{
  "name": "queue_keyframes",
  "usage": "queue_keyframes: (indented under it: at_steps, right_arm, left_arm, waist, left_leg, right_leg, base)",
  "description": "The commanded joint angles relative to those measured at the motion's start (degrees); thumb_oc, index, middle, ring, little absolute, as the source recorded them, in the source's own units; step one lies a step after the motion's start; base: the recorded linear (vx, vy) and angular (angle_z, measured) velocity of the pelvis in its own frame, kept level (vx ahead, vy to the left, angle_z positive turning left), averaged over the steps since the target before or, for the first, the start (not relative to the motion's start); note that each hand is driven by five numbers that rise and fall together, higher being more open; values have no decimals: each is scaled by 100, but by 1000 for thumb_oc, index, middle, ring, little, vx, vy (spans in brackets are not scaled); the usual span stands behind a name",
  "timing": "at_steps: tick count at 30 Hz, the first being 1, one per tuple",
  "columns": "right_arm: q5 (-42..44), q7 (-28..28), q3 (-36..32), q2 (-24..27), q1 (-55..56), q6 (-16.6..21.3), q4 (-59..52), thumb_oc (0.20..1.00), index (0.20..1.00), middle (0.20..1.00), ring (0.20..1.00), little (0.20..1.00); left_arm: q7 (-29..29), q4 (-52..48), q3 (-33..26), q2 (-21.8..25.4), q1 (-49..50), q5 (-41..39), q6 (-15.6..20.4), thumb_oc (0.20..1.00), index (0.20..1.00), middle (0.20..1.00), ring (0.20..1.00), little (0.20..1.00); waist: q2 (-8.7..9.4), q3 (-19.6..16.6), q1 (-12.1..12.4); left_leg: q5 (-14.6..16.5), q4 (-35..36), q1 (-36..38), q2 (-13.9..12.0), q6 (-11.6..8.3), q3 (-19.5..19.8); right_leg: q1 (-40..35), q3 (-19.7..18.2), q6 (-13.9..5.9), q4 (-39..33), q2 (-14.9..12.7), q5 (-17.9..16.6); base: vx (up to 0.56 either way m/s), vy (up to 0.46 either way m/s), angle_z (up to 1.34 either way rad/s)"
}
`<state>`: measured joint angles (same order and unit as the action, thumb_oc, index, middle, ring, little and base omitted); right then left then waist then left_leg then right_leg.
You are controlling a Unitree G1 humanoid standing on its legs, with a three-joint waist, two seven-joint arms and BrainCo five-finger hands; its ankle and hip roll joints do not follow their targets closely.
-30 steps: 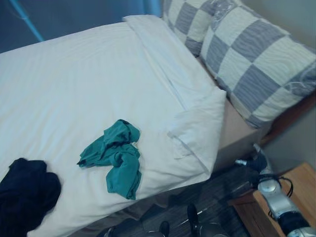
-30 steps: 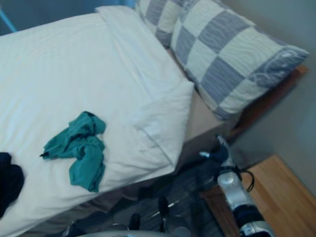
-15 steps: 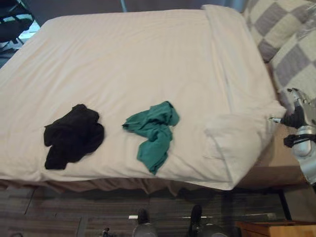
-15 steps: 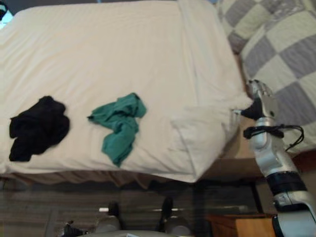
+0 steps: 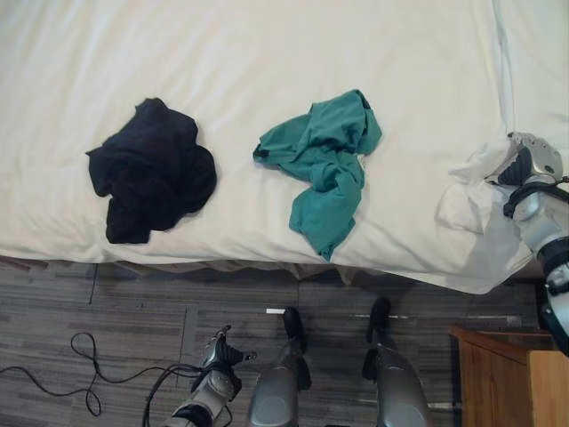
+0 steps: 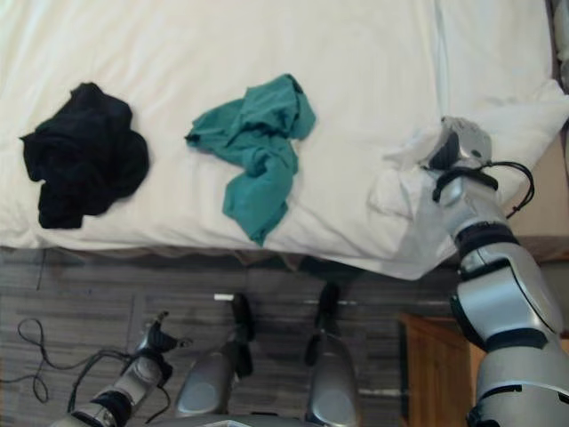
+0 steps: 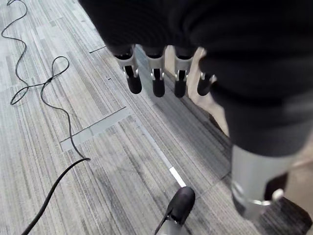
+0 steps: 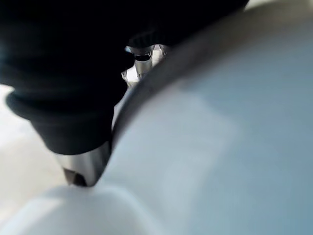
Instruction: Tidy up the quilt and then pick up the clothes from the bed and put them into the laundry hamper.
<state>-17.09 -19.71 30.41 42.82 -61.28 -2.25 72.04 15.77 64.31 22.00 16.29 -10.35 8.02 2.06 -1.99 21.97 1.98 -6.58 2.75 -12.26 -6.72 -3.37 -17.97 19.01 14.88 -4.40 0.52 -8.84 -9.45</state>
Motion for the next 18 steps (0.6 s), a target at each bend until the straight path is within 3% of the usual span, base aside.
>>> queue_keyframes:
  at_steps: [1, 5, 9, 12, 13, 14, 18]
  right_arm:
    - [376, 144, 173, 391, 44, -159, -105, 200, 200, 200, 200, 200]
    - [341, 38, -258, 519, 802, -128, -785, 200, 200, 200, 200, 200]
    - [223, -170, -1405, 803, 2552, -82, -1975, 200, 200, 200, 200, 200]
    - [351, -227, -2236, 923, 3516, -99, -2197, 200, 200, 200, 200, 200]
    - [462, -264, -2527, 885, 3814, -102, -2150, 903, 903, 903, 903, 903]
    - [562, -294, -2702, 856, 3984, -112, -2078, 1000, 1000, 1000, 1000, 1000]
    - [844, -225, -3134, 756, 4503, -97, -1763, 1000, 1000, 1000, 1000, 1000]
  left_arm:
    - [81, 222, -21, 131, -46, -128, 8, 1000, 1000, 1000, 1000, 1000]
    - [55, 318, -189, 73, 62, -18, -63, 1000, 1000, 1000, 1000, 1000]
    - [-46, 294, -439, -22, 290, 152, -142, 1000, 1000, 1000, 1000, 1000]
    - [-126, 328, -577, -8, 407, 206, -177, 1000, 1000, 1000, 1000, 1000]
    - [-137, 351, -616, -3, 439, 211, -190, 1000, 1000, 1000, 1000, 1000]
    - [-152, 365, -631, 2, 457, 201, -201, 1000, 1000, 1000, 1000, 1000]
    - [-234, 413, -721, 32, 516, 180, -230, 1000, 1000, 1000, 1000, 1000]
  waist:
    - [212, -113, 7]
    - [295, -194, -101]
    - [373, -442, -245]
    - [432, -600, -333]
    - [442, -644, -359]
    - [456, -683, -365]
    - [510, -850, -420]
  left_leg:
    - [105, -361, -174, -305, -437, 273]
    - [209, -314, 33, -289, -411, 239]
    - [333, -170, 424, -234, -361, 220]
    - [376, -23, 713, -201, -339, 209]
    - [378, 27, 803, -182, -334, 209]
    - [378, 75, 874, -176, -331, 203]
    - [365, 166, 970, -177, -339, 186]
  right_leg:
    - [-406, -111, -287, 250, 81, 916]
    - [-576, -144, -304, 159, 76, 911]
    - [-876, -159, -346, 29, 95, 887]
    - [-1116, -157, -399, -96, 106, 853]
    - [-1190, -157, -419, -136, 104, 831]
    - [-1248, -157, -433, -172, 104, 818]
    - [-1379, -141, -489, -280, 94, 755]
  base:
    - [-5, 23, 5]
    - [30, 27, 0]
    - [96, 20, 3]
    - [94, 21, -11]
    - [86, 27, -3]
    - [35, 17, 2]
    - [64, 13, -1]
